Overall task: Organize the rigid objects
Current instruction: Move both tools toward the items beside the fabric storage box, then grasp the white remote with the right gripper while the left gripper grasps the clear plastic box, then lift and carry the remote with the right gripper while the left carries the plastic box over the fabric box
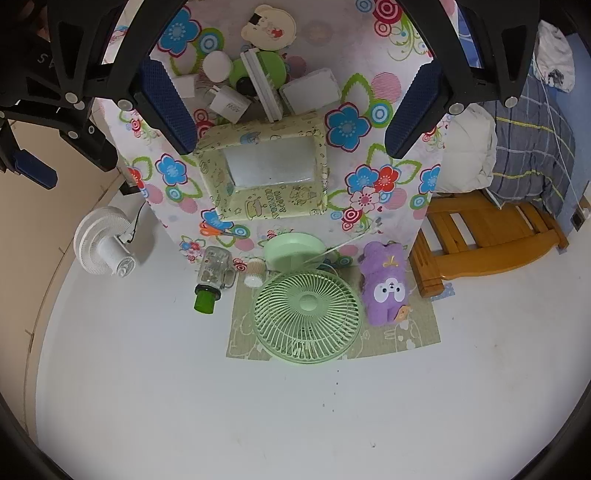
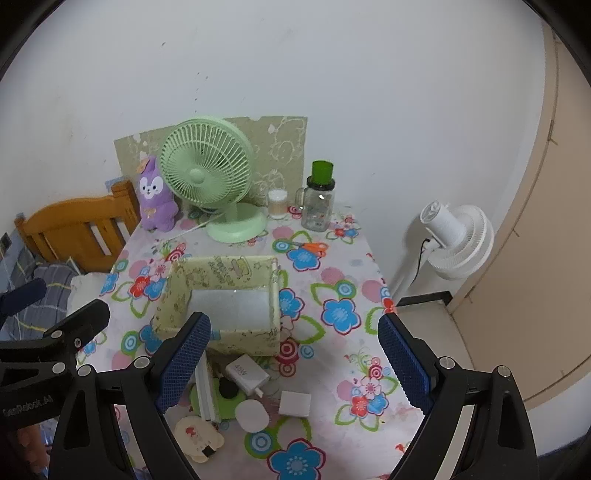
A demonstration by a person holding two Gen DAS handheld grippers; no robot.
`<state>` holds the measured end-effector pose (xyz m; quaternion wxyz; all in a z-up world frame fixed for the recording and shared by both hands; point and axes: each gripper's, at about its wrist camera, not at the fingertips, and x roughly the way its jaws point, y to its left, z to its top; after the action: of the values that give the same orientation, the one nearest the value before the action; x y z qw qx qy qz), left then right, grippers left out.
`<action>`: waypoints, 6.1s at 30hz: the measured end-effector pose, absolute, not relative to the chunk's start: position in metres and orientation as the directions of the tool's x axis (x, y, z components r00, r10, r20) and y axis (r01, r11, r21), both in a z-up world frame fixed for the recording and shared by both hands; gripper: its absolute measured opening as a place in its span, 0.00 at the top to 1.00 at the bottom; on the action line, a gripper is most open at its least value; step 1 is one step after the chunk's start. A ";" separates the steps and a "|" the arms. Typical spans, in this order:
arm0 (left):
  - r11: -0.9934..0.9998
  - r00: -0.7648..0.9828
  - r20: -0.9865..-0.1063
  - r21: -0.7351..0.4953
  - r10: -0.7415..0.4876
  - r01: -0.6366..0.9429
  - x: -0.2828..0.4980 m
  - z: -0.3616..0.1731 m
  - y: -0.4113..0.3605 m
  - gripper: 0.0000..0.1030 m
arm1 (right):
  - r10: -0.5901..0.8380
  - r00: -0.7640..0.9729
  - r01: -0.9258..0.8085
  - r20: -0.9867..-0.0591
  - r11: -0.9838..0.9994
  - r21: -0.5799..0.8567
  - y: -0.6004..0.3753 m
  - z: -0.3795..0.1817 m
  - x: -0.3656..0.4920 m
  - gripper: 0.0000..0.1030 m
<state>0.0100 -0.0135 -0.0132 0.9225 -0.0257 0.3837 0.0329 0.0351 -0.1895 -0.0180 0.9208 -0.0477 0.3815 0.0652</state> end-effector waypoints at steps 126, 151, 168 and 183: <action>0.954 0.423 -0.894 -0.013 -0.146 0.301 0.052 -0.222 0.002 0.36 | 0.234 0.362 -0.270 -0.902 0.953 0.138 -0.096 -0.219 0.066 0.76; 0.968 0.465 -0.870 -0.049 -0.162 0.245 0.047 -0.170 -0.007 0.39 | 0.225 0.436 -0.243 -0.872 0.962 0.127 -0.109 -0.165 0.057 0.76; 0.977 0.540 -0.825 -0.062 -0.164 0.202 0.055 -0.114 -0.007 0.39 | 0.210 0.516 -0.223 -0.831 0.969 0.106 -0.115 -0.104 0.067 0.76; 0.993 0.583 -0.805 -0.052 -0.107 0.110 0.072 -0.087 -0.013 0.39 | 0.257 0.528 -0.287 -0.809 0.951 0.115 -0.123 -0.079 0.093 0.76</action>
<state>0.0721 -0.0130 -0.0870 0.8897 0.0015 0.4524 -0.0608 0.0927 -0.1235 -0.0793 0.8740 -0.0162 0.4601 0.1556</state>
